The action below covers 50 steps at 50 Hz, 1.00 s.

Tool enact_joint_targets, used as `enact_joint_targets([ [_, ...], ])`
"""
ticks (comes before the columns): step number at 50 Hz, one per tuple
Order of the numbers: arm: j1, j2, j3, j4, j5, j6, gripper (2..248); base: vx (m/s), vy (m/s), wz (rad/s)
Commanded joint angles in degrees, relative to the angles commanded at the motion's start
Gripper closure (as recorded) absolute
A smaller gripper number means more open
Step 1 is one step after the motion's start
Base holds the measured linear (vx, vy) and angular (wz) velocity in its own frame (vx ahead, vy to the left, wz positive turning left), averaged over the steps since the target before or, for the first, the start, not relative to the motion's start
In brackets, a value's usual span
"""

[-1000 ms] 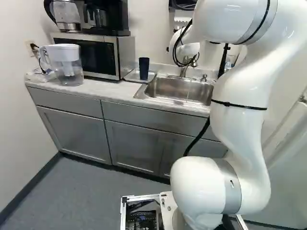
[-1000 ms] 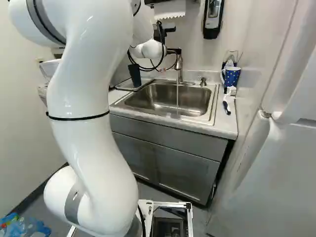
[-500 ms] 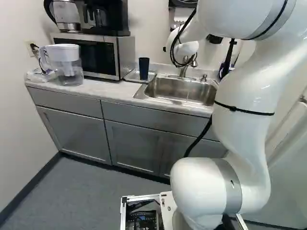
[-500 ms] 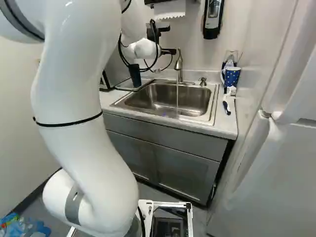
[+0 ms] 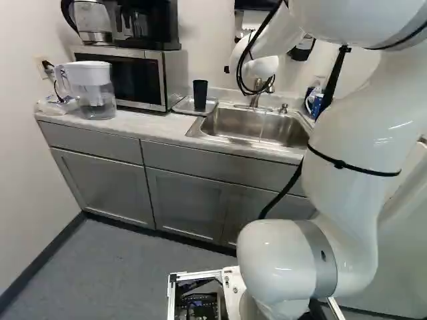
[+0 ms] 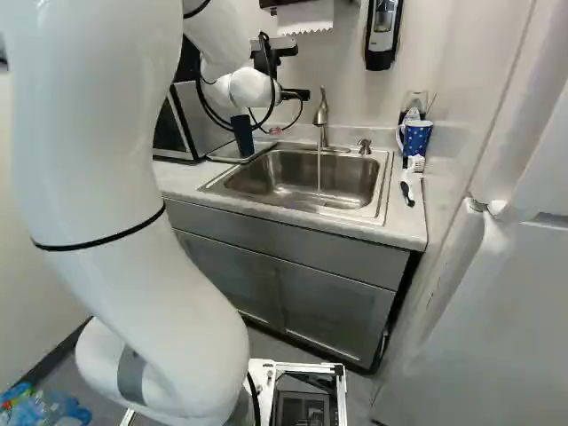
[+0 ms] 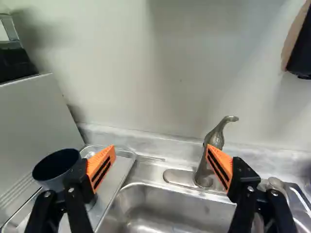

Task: Rinse the cup and place it in the tray

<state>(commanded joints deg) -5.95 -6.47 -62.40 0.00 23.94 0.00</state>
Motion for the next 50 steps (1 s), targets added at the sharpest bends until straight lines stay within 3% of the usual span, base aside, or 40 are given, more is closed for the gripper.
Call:
enact_joint_targets([
  [29,0.3,8.8,9.0,0.0,-4.3,0.0,3,0.000,0.000,0.000],
  [50,0.1,12.3,12.3,0.0,-8.9,0.0,3,0.000,0.000,0.000],
])
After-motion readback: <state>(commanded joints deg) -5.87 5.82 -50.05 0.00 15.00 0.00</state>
